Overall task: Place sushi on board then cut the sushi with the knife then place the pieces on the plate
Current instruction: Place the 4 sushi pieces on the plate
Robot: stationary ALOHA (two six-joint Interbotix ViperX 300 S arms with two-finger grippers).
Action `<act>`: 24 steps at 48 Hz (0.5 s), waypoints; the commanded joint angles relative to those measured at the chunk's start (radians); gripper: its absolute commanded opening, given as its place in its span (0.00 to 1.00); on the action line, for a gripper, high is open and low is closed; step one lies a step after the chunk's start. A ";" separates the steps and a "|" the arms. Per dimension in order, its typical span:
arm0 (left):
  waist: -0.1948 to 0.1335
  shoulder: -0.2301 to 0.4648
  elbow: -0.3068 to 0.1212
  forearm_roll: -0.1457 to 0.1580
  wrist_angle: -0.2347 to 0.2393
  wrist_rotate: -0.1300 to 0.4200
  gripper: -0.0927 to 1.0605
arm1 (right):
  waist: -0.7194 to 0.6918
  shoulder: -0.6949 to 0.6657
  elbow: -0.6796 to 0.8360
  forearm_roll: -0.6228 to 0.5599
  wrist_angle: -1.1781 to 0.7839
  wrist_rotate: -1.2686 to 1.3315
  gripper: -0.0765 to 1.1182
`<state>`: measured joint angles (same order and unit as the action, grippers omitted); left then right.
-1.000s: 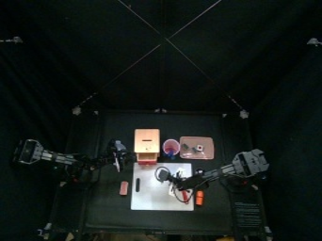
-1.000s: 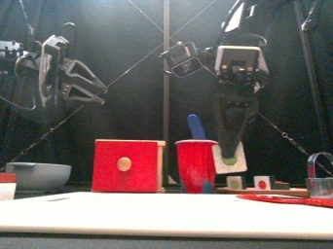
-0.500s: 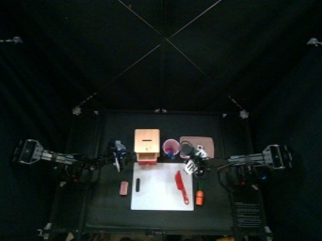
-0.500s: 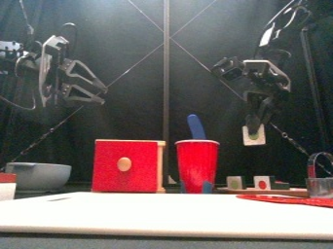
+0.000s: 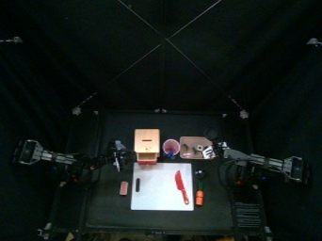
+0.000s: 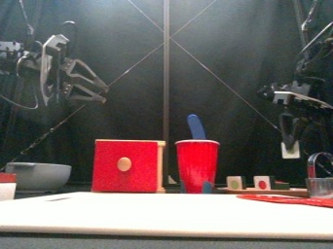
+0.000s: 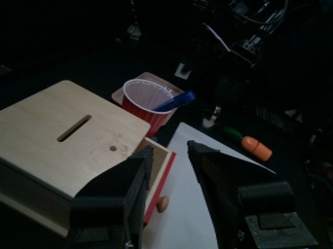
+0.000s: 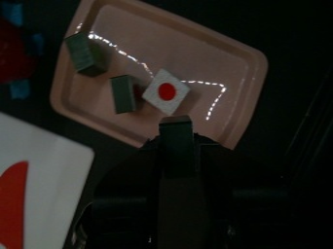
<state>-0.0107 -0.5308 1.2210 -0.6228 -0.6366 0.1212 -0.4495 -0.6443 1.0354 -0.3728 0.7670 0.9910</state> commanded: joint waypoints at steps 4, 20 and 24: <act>0.003 0.000 -0.012 0.023 -0.008 0.002 0.74 | -0.138 0.018 0.052 0.026 -0.137 -0.002 0.46; 0.002 0.000 -0.012 0.029 -0.005 0.002 0.74 | -0.215 0.097 0.100 0.058 -0.351 -0.002 0.65; -0.003 0.000 -0.012 0.029 -0.005 0.002 0.74 | -0.216 0.123 0.100 0.054 -0.351 -0.002 0.71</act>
<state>-0.0107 -0.5308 1.2210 -0.5998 -0.6366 0.1212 -0.6581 -0.5384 1.1443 -0.3129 0.4264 0.9940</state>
